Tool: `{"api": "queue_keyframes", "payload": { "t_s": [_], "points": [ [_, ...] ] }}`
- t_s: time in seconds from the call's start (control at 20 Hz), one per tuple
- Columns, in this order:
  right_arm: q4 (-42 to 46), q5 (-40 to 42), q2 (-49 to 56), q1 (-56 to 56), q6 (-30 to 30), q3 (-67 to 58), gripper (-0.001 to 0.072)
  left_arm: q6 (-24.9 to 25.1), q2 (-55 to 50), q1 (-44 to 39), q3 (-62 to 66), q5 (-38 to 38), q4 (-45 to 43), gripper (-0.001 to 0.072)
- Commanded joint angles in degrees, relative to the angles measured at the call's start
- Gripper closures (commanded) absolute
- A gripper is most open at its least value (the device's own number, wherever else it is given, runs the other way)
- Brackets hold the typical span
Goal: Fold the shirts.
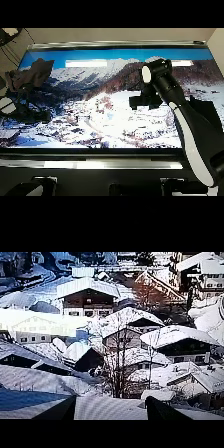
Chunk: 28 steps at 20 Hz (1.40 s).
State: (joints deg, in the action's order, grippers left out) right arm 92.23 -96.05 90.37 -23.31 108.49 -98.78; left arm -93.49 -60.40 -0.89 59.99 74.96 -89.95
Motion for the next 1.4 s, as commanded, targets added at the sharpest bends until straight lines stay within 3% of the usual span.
{"api": "queue_keyframes", "payload": {
  "t_s": [0.0, 0.85, 1.35],
  "points": [
    [-0.02, 0.00, 0.02, -0.04, 0.00, -0.04, 0.0032, 0.00, 0.04, -0.02, -0.02, 0.00, -0.02, 0.0174],
    [-0.02, 1.64, 0.02, -0.04, 0.02, -0.04, 0.0032, 0.00, 0.02, -0.02, -0.02, -0.11, 0.02, 0.0174],
    [0.20, 5.55, 0.04, -0.04, 0.00, -0.04, 0.0030, -1.57, -1.66, -0.09, -0.02, -15.26, 0.02, 0.0178]
  ]
}}
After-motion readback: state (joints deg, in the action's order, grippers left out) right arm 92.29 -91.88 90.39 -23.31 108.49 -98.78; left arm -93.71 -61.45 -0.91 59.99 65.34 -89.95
